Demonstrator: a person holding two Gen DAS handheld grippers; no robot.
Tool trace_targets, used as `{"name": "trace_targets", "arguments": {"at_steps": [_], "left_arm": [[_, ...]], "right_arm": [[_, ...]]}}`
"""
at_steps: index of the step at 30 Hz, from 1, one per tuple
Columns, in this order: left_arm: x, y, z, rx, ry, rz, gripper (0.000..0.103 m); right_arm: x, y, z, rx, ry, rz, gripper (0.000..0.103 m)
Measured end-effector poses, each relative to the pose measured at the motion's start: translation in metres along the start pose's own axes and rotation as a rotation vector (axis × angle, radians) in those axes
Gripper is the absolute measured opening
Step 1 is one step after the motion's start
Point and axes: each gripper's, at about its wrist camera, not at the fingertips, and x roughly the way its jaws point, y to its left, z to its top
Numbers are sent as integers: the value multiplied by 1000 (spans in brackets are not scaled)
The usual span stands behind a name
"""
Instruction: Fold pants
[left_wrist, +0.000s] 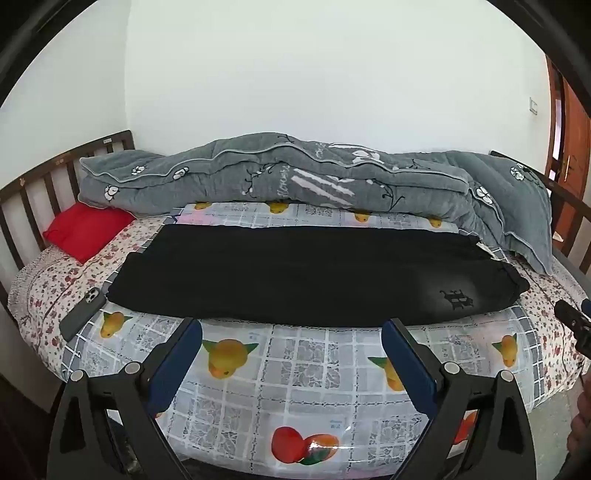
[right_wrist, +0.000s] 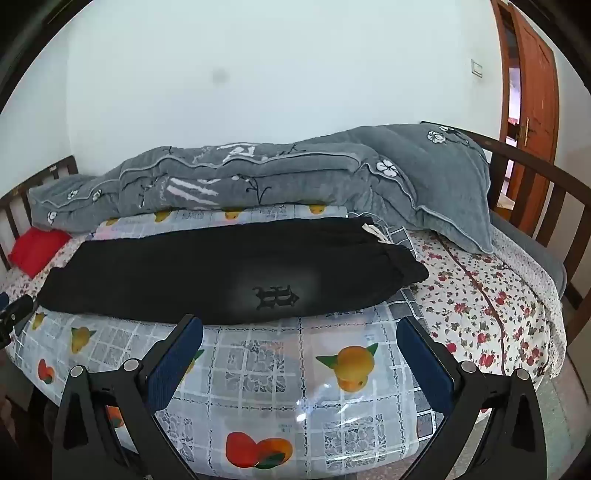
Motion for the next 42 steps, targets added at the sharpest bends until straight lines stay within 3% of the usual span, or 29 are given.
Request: {"name": "trace_targets", "arguments": {"at_steps": [5,42], "left_arm": [[4,10,-1,-32,30,-15,98],[-7,9,6,4,13,14,98]], "right_arm": [[1,4,1,-4,19,2,103],[-21,18,11,-10,-16,49,103]]}}
